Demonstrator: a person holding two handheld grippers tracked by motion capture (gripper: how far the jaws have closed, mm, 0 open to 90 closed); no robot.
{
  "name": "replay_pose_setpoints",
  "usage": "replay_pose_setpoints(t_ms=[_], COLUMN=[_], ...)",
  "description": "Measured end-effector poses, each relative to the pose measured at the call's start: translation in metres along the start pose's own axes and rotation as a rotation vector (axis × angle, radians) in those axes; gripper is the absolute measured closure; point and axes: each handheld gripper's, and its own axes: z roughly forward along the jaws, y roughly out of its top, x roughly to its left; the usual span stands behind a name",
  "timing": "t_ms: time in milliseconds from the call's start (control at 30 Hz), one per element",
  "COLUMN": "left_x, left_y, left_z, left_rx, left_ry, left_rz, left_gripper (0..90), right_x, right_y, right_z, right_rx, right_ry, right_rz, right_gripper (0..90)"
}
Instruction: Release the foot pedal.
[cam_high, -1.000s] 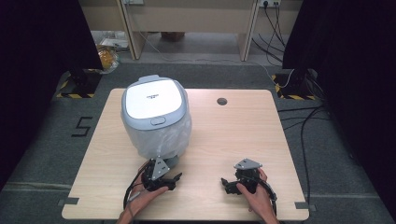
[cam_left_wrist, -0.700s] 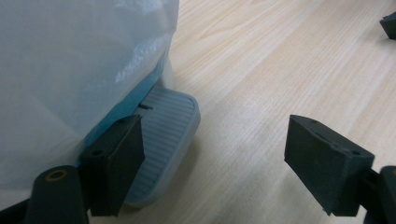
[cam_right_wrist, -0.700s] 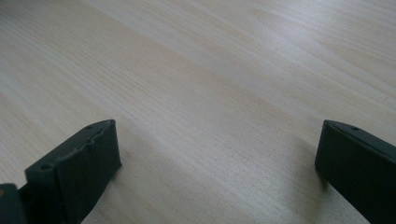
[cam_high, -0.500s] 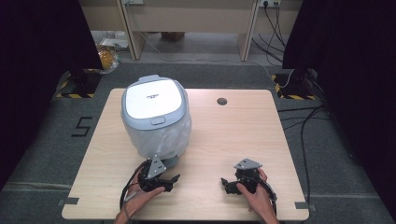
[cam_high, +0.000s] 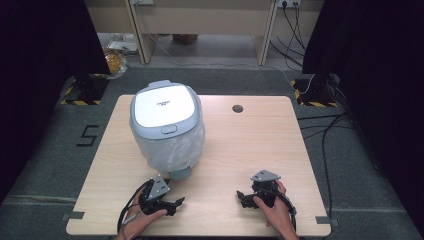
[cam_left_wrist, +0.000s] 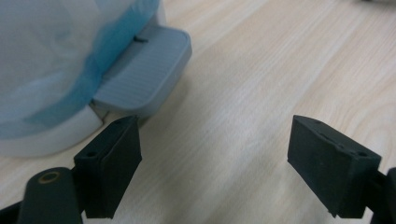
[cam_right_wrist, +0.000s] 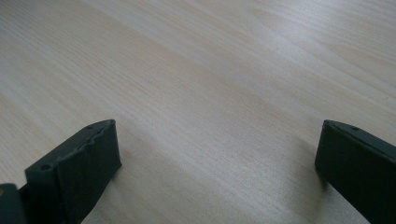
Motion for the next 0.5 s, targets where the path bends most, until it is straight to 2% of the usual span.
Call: replay_pose_setpoints(t_ms=[500], left_x=[-0.006], left_y=[-0.010], left_z=[-0.011], left_rx=[0.029], left_ry=[-0.015], left_rz=[0.015], left_gripper=[16.5], right_x=[0.000], right_y=[0.000], right_z=[0.000], right_rx=[0.000], right_ry=[0.000], right_rz=[0.000], right_gripper=[0.3])
